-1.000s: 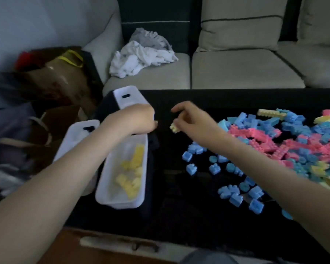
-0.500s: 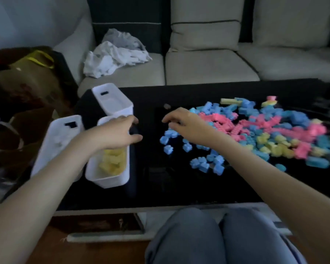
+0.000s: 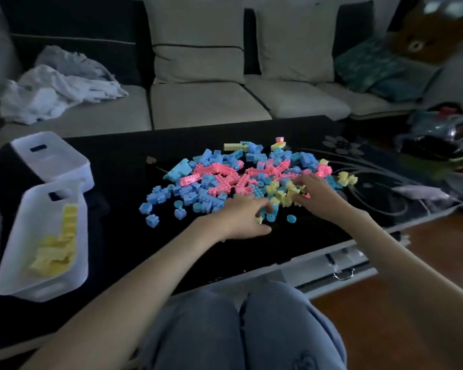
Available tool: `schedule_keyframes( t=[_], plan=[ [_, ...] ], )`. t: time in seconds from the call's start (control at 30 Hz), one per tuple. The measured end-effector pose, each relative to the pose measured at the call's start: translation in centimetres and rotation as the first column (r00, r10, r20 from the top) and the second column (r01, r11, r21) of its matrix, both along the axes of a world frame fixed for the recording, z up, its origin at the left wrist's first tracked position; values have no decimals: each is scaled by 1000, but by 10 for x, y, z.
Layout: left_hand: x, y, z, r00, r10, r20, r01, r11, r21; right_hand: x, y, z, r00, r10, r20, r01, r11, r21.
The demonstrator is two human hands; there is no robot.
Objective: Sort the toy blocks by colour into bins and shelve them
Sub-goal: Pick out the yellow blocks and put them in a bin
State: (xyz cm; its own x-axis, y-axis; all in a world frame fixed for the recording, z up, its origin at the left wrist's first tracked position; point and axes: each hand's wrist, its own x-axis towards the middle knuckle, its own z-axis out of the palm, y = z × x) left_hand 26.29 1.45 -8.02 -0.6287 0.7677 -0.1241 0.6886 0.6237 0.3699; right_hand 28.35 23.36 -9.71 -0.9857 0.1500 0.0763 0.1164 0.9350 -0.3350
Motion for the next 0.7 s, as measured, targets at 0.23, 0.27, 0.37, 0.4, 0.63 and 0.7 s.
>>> schedule_keyframes(
  t=[0.23,0.27,0.37,0.4,0.63,0.7],
  plan=[
    [-14,25,-19,972,23,-234,-68,980,-188,-2,3,-22,996,6,90,-16,994,107],
    [-16,24,-20,974,29,-225,-70,981,-178,-4,1,-23,997,24,73,-32,992,119],
    [-21,20,-16,983,57,-176,-80,988,-130,-11,-3,-27,996,74,57,-82,983,163],
    [-22,18,-13,985,76,-152,-92,991,-101,-14,-5,-28,994,92,61,-102,978,182],
    [-43,3,-4,971,227,76,-236,960,150,-25,-3,-34,986,164,-11,-161,980,117],
    [-52,4,-6,971,234,58,-240,956,170,-28,0,-32,989,141,-48,-141,990,3]
  ],
)
